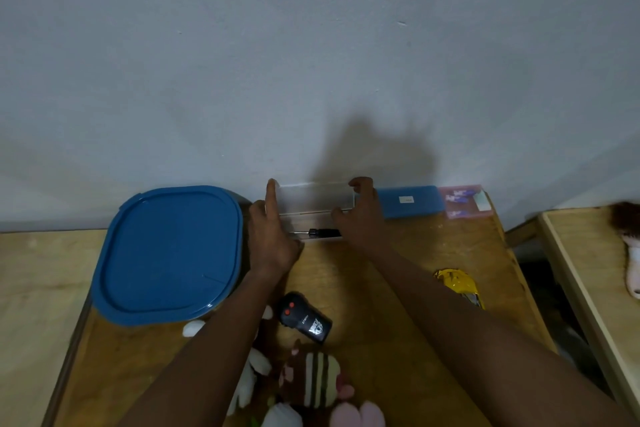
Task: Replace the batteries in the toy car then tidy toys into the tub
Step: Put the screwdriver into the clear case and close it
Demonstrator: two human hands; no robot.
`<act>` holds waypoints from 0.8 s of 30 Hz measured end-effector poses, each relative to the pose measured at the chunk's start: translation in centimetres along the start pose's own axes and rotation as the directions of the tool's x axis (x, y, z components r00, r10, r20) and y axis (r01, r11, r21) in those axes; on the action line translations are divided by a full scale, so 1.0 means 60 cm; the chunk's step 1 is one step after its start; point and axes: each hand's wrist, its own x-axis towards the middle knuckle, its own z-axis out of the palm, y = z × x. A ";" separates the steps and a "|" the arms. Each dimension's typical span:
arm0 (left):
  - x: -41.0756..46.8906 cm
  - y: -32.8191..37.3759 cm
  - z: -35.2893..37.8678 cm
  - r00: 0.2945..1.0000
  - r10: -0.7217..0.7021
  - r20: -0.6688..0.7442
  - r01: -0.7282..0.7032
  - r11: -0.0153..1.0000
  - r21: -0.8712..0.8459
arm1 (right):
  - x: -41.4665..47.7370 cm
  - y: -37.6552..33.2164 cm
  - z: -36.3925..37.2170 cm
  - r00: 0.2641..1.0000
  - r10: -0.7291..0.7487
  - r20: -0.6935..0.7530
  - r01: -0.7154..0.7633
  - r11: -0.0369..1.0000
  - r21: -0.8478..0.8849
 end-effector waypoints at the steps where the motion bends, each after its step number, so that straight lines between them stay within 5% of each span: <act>1: -0.001 0.001 0.000 1.000 -0.005 0.001 0.005 1.000 0.004 | 0.002 -0.001 -0.002 1.000 0.026 -0.008 -0.026 0.998 0.051; 13: -0.013 0.013 -0.005 1.000 -0.019 0.001 0.019 0.999 0.050 | 0.008 0.003 -0.013 0.992 0.127 0.022 -0.128 0.960 0.248; 19: -0.027 0.013 -0.005 1.000 0.009 0.010 -0.010 0.995 0.104 | -0.026 0.038 -0.028 0.995 -0.103 0.010 0.103 0.986 -0.135; 24: -0.045 0.012 0.000 0.998 0.051 0.042 -0.063 0.926 0.372 | -0.057 0.087 -0.029 0.973 -0.189 0.132 0.231 0.776 -0.587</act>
